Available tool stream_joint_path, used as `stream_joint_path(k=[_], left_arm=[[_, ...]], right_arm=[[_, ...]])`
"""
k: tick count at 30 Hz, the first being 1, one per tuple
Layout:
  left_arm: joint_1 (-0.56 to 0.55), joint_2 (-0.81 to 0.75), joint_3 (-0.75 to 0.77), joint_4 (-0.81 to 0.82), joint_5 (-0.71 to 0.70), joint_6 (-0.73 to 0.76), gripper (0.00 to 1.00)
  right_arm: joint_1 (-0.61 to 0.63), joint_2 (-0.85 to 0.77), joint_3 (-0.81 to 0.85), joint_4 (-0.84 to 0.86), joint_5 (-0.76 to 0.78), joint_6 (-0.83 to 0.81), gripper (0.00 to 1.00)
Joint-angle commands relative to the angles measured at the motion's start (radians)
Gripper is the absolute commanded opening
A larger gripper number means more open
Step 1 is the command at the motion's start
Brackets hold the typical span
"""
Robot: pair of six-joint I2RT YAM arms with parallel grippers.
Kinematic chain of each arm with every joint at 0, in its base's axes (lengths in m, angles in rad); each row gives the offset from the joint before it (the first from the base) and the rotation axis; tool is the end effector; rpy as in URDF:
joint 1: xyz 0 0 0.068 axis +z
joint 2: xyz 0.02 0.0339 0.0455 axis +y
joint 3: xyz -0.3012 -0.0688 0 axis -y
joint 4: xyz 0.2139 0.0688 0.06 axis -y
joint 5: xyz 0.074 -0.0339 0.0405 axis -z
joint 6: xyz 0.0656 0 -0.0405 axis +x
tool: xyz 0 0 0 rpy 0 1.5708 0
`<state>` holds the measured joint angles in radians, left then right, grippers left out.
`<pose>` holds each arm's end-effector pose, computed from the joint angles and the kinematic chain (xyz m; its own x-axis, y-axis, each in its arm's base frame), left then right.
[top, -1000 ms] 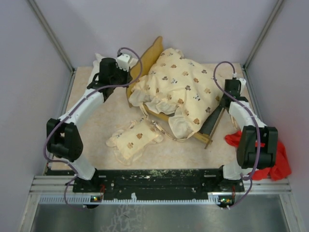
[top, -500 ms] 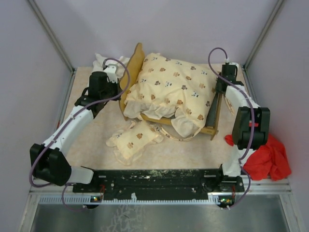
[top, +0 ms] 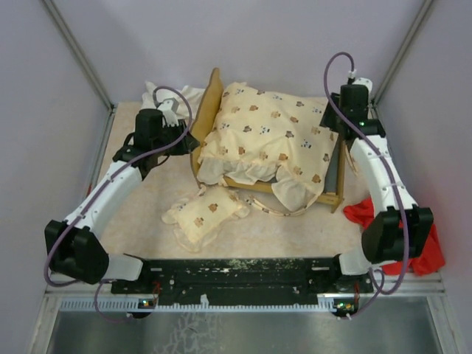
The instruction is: Set up the pet bed
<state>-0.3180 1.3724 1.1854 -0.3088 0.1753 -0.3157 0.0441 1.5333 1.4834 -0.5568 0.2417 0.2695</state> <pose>0.2851 -0.1059 0.3620 -0.5704 -0.1341 -0.8104 0.2909 0.8897 -0.3520 0.3388 -0.0008 0.3852 -0.5081 0.2363 -0.8282 0.2998 0.9500 0.0872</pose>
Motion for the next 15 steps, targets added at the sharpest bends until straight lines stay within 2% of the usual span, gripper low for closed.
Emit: stream_joint_path(k=[1, 3, 8, 11, 15], left_arm=[[-0.009, -0.075, -0.024, 0.122, 0.202, -0.125, 0.31], [-0.009, -0.09, -0.028, 0.1, 0.178, -0.1, 0.35], [-0.009, -0.161, -0.023, 0.045, 0.074, -0.033, 0.55], [-0.009, -0.225, -0.028, 0.024, 0.054, -0.002, 0.64], [-0.009, -0.32, -0.074, -0.008, 0.075, 0.04, 0.72]], right_arm=[[0.185, -0.152, -0.101, 0.051, -0.002, 0.094, 0.59], [0.282, -0.201, -0.161, 0.12, -0.001, 0.125, 0.58], [0.539, -0.268, -0.349, 0.383, 0.014, 0.201, 0.56], [0.665, -0.214, -0.38, 0.449, 0.098, 0.239, 0.56], [0.758, -0.089, -0.347, 0.453, 0.156, 0.28, 0.58]])
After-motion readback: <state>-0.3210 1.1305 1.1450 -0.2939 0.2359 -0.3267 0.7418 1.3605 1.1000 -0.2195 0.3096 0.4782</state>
